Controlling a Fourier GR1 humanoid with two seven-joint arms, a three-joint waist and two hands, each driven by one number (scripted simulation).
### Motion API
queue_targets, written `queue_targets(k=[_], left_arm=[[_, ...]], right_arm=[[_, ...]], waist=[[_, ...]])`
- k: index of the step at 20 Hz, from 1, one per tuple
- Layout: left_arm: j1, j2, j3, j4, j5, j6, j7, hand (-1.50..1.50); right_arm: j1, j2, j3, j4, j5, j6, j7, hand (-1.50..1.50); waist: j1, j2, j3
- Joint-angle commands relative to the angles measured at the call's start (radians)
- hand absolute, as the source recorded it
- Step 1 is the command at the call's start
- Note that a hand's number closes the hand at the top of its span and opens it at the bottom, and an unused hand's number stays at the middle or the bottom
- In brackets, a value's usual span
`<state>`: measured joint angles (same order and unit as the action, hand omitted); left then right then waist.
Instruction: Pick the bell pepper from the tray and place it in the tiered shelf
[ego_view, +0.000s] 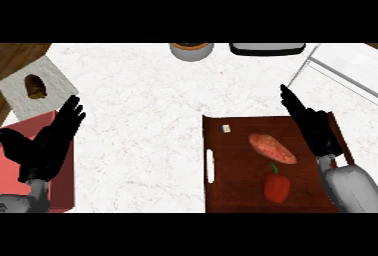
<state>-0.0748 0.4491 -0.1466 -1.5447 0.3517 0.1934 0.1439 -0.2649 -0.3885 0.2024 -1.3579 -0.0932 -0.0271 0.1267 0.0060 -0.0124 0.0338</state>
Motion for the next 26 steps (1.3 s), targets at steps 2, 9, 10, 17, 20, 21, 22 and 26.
queue_targets(k=[2,9,10,17,20,21,22,26], left_arm=[[-0.075,0.021,0.037,0.009,-0.023,0.011,0.025,0.0],[-0.096,0.014,0.084,0.007,0.016,0.017,0.021,0.0],[-0.081,-0.015,0.05,0.003,-0.005,0.023,0.001,0.0],[-0.129,-0.032,0.054,0.013,-0.024,0.007,0.036,0.0],[-0.127,-0.052,0.025,0.005,-0.043,0.01,0.018,0.0],[-0.142,-0.035,0.053,0.028,-0.022,-0.005,0.025,0.0],[-0.13,-0.037,0.055,0.041,-0.03,-0.007,-0.001,0.0],[-0.157,-0.041,0.043,0.04,-0.03,-0.003,0.033,0.0]], right_arm=[[0.035,-0.027,-0.081,-0.113,-0.003,-0.051,-0.063,1.5],[0.163,0.027,-0.333,-0.181,-0.076,-0.318,-0.025,-1.5],[0.155,0.033,-0.38,-0.198,-0.164,-0.262,-0.071,-1.5],[0.44,-0.049,-0.378,-0.57,-0.263,-0.011,-0.104,-1.5],[0.449,-0.142,-0.288,-0.672,-0.189,-0.01,0.107,-1.5],[0.477,-0.181,-0.273,-0.721,-0.18,0.013,0.153,-1.5],[0.459,-0.207,-0.239,-0.7,-0.135,0.005,0.212,-1.5],[0.475,-0.428,-0.192,-0.753,0.058,0.088,0.352,-1.5]], waist=[[-0.026,0.009,-0.034],[-0.077,0.001,-0.032],[-0.061,0.004,-0.032],[-0.028,0.008,-0.034],[-0.028,0.007,-0.036],[-0.035,0.006,-0.037],[-0.021,0.01,-0.038],[-0.017,0.012,-0.043]])
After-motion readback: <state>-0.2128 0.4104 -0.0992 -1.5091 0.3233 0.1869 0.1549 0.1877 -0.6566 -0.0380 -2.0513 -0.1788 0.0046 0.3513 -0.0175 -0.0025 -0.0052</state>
